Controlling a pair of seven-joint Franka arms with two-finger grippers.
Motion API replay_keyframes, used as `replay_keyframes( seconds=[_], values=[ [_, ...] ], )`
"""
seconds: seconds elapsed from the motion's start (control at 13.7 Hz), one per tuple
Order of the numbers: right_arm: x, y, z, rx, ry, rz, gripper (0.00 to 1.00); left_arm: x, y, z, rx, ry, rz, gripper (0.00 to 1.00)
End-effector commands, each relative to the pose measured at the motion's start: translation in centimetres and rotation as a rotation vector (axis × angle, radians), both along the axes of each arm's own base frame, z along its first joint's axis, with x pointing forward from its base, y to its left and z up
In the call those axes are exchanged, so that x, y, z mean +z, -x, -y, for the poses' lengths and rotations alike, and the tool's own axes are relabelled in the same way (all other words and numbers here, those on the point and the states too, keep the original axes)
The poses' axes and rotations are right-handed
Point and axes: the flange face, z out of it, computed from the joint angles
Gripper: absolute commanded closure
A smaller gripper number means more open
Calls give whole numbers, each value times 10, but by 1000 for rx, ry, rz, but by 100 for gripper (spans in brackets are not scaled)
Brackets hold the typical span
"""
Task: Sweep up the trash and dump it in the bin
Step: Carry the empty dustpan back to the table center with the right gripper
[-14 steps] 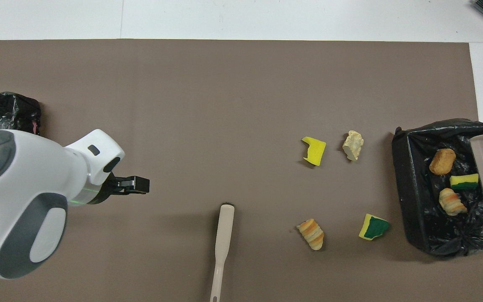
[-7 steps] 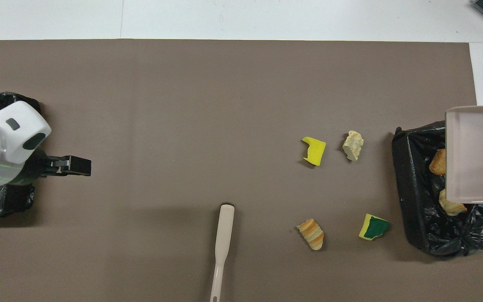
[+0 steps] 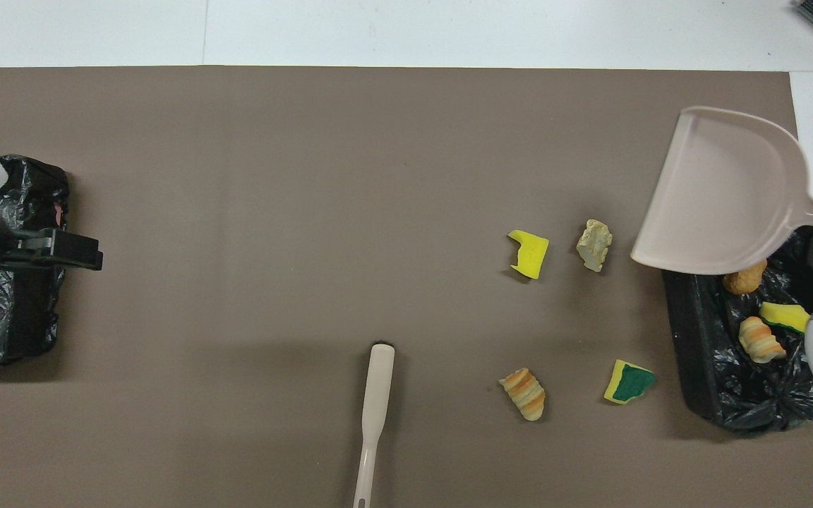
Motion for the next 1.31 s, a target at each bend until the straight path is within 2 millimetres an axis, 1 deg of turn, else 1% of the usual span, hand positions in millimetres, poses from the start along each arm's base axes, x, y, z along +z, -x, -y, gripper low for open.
replay_keyframes(
  seconds=[0.0, 0.07, 0.22, 0.29, 0.36, 0.44, 0.51, 0.58, 0.65, 0.8, 0.95, 1.02, 1.09, 1.16, 1.24],
  values=[
    [-11, -25, -67, -217, -123, 78, 100, 27, -6, 7, -29, -13, -18, 0],
    [-14, -35, -95, -278, -153, 102, 100, 31, -3, 10, -35, -12, -29, 0],
    [-25, -52, -134, -369, -192, 125, 100, 37, 3, 16, -47, -14, -24, 0],
    [-33, -56, -159, -440, -218, 141, 100, 33, 8, 17, -55, -14, -42, 0],
    [-44, -59, -189, -525, -245, 161, 100, 25, 15, 17, -64, -17, -59, 0],
    [-58, -59, -221, -580, -267, 171, 100, 25, 17, 17, -64, -18, -59, 0],
    [-68, -59, -246, -628, -291, 186, 100, 25, 17, 18, -62, -18, -59, 0],
    [-77, -58, -262, -690, -343, 171, 100, 25, 17, 18, -59, -18, -59, 0],
    [-89, -56, -285, -743, -380, 152, 100, 25, 17, 17, -58, -18, -62, 0],
    [-115, -45, -333, -799, -405, 157, 100, 25, 17, 17, -58, -18, -61, 0],
    [-138, -37, -367, -847, -445, 161, 100, 25, 18, 17, -58, -18, -64, 0],
    [-151, -34, -381, -868, -451, 160, 100, 25, 18, 17, -58, -18, -64, 0],
    [-168, -28, -399, -882, -452, 153, 100, 25, 17, 18, -61, -18, -62, 0],
    [-184, -26, -412, -905, -447, 148, 100, 25, 17, 18, -61, -18, -61, 0],
    [-197, -19, -428, -916, -454, 143, 100, 26, 17, 18, -61, -18, -56, 0]
  ],
)
